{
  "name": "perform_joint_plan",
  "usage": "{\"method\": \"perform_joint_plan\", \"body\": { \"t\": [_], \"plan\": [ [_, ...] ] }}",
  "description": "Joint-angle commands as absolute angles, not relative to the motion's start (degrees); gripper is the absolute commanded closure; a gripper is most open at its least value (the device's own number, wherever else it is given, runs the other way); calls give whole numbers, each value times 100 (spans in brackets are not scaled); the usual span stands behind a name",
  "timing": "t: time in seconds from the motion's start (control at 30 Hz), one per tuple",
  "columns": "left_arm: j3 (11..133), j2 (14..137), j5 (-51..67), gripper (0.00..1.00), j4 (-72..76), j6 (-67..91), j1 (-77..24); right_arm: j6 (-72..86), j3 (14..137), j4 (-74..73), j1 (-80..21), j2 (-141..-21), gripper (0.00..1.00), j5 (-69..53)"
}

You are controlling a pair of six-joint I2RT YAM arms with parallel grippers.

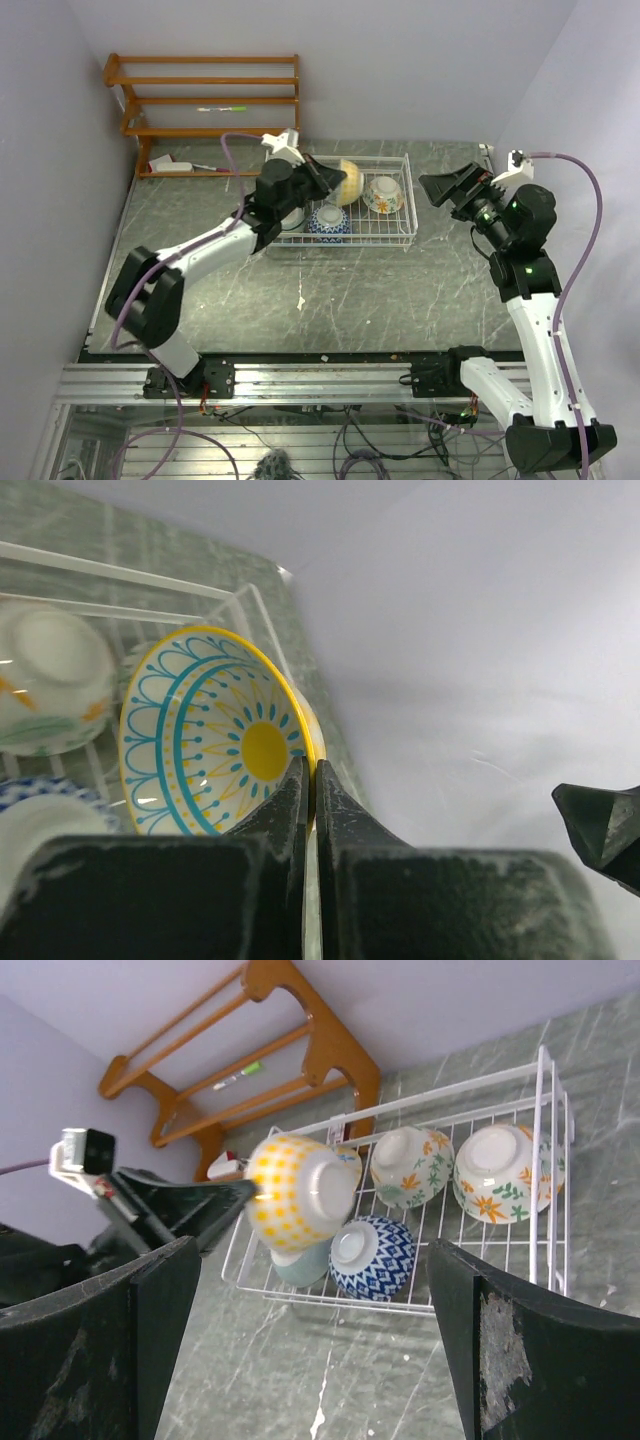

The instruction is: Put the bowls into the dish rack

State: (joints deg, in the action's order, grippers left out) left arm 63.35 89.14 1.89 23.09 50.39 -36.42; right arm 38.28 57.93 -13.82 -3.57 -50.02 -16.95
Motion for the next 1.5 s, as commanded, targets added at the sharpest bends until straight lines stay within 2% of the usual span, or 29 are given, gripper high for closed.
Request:
{"method": "perform_joint_plan", "body": {
  "t": [0.0, 0.43, 1.47],
  "plan": [
    [7031, 9492, 536, 93, 3940, 5327, -3944, 3720, 5913, -1521, -293, -4885, 4, -1517],
    [7102, 10697, 732, 93, 5102, 6182, -4324, 3596, 5767, -1633, -211, -4865, 3, -1537],
    [7210, 12272, 506, 93, 6250, 7067, -4498, 3481, 5476, -1668, -158, -4872, 3, -1654]
  ]
}}
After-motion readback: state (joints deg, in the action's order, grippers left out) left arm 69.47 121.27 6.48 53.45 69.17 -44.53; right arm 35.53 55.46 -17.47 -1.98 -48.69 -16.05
